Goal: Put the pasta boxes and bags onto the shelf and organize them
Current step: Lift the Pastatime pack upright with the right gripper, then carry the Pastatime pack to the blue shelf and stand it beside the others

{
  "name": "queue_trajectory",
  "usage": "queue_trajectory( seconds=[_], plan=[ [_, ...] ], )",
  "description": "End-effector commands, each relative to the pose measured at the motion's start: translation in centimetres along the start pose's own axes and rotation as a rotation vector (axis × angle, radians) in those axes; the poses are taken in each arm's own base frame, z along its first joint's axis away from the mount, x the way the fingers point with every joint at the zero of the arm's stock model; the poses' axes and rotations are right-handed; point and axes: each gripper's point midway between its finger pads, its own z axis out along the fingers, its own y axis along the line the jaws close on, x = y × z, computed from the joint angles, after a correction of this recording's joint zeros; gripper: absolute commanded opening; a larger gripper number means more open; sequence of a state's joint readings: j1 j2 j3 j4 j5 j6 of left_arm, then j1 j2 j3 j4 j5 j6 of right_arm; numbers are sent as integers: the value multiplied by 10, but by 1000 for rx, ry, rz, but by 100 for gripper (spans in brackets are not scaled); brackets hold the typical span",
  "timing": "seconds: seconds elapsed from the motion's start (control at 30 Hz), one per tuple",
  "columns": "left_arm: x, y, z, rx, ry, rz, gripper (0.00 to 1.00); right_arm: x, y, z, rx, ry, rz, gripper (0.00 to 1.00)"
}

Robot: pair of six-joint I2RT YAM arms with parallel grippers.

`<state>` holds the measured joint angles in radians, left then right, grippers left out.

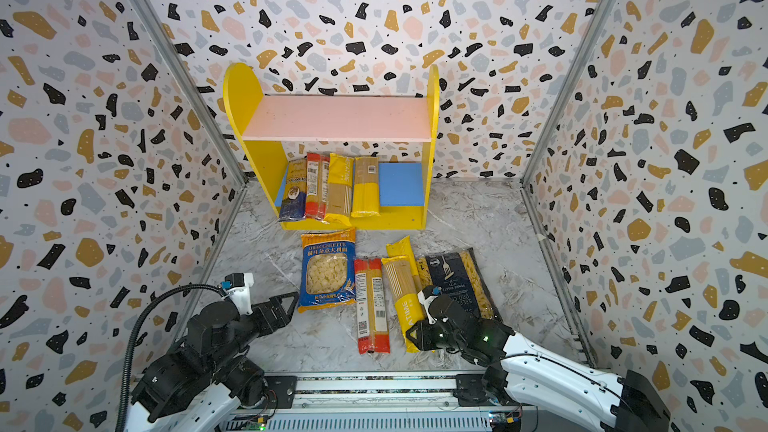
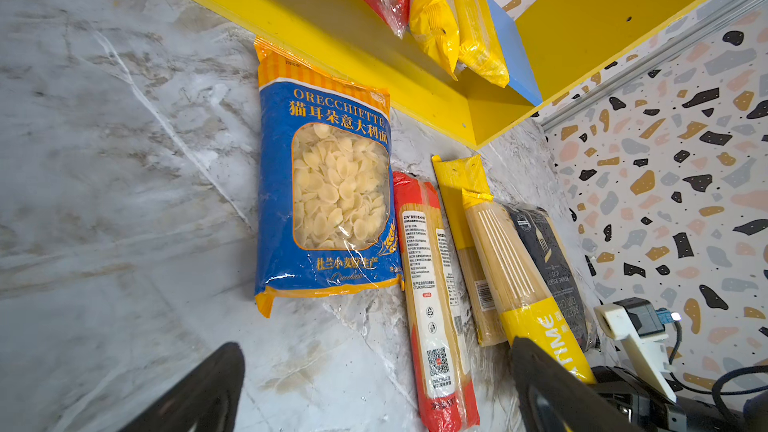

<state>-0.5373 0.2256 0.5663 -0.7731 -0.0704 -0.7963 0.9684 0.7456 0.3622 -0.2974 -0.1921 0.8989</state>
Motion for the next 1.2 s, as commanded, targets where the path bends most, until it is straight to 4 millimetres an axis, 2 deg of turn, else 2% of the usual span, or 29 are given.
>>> queue_trajectory(
  seconds=[0.0,0.2,0.5,0.67,0.9,1.17],
  plan=[
    [-22,-16,-8,43,-69,20,100,-47,63,-31,-198,-168,-87,12],
    [-32,-23,-10,40,-81,37,99,-62,82,-48,-242,-212,-116,11],
    [-32,-35,1,72,-54,44,99,-93,97,-69,-231,-276,-164,11],
    [-35,-46,10,98,-36,54,100,-125,102,-76,-215,-319,-189,11],
    [-44,-61,20,131,-37,61,100,-184,97,-78,-164,-376,-211,10],
    [-52,-71,33,130,-29,98,99,-252,100,-76,-115,-442,-258,10]
  ],
)
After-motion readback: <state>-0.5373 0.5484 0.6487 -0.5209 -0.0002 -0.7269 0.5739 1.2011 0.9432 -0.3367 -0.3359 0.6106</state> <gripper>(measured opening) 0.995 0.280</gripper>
